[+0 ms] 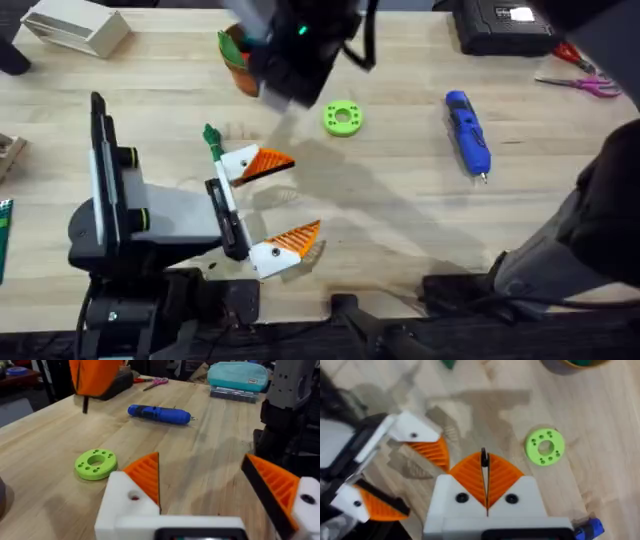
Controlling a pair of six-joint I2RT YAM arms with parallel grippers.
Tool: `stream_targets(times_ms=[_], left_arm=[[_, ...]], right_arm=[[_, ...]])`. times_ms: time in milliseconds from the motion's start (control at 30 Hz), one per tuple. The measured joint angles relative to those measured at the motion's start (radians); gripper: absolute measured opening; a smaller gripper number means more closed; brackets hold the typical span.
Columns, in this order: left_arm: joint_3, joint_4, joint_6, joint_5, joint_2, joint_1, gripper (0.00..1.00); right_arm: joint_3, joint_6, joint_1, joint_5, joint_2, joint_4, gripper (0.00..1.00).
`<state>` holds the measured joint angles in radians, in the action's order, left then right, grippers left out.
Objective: Pick up the gripper from the table and insert it into the empty holder that is missing its gripper. Then pick up a screw, insert it into the mounting hole, and use the screwdriver to tighten it. Finally, clean up the table by picking up the vegetable and placing it into the bucket.
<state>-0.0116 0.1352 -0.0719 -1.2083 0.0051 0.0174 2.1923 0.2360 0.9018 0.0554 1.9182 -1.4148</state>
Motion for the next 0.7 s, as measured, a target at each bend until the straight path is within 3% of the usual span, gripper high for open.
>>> stream_targets(times_ms=[167,400,700], left_arm=[[0.0,0.0,0.0,0.0,0.0,0.0,0.985],[0.0,0.0,0.0,0.0,0.0,0.0,0.985],[0.0,0.0,0.0,0.0,0.0,0.0,0.985]], right_arm=[[0.04,0.045,0.061,-0.044,0.0,-0.027,0.007],[0.069,0.125,0.09,-0.114,0.0,-0.094,0.007],[0.069,0.162,0.1,-0.117,0.002,-0.077,0.007]])
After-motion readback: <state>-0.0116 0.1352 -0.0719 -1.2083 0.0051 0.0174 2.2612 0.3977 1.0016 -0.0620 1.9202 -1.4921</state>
